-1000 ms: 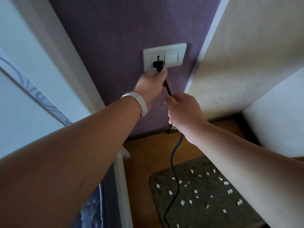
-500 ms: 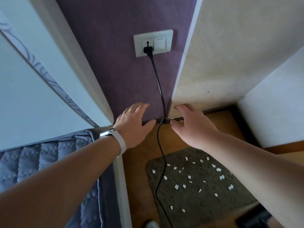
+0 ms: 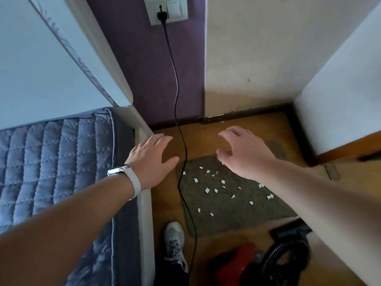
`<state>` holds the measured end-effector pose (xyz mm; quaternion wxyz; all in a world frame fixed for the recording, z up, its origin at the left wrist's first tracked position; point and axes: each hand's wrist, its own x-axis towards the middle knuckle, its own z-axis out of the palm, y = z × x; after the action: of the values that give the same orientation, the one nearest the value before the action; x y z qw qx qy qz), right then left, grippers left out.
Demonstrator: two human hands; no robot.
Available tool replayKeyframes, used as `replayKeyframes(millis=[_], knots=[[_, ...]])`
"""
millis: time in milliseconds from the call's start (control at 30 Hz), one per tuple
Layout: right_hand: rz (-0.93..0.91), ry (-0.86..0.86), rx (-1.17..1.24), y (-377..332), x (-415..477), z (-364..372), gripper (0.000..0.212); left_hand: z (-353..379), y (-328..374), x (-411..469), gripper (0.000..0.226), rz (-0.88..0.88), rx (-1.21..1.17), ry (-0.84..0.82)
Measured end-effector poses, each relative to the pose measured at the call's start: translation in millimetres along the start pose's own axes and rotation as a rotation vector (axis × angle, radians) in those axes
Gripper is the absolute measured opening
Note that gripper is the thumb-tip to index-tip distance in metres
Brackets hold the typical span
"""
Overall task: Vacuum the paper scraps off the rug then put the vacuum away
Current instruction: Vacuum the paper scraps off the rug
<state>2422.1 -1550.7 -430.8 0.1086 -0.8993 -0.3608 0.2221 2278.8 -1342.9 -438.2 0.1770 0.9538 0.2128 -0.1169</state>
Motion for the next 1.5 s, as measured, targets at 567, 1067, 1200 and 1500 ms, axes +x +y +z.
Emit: replayKeyframes(millis=[567, 1067, 1200, 1500], knots=[[-0.064, -0.187, 0.102, 97.4, -222.3, 82.8, 0.046, 146.7, 138.5, -222.3, 0.058, -0.188, -0.075, -0.249], [0.055, -0.211, 0.086, 100.9, -368.4, 121.8, 0.045, 200.7, 165.4, -353.6, 0.056, -0.128, -0.174, -0.267], [0.074, -0.175, 0.092, 106.9, -398.7, 123.0, 0.046, 208.9, 173.4, -379.1, 0.055, -0.133, -0.199, -0.266], [0.110, -0.257, 0.121, 190.0, -404.8, 191.3, 0.047, 294.2, 227.5, -351.5, 0.050, -0.077, -0.247, -0.285]])
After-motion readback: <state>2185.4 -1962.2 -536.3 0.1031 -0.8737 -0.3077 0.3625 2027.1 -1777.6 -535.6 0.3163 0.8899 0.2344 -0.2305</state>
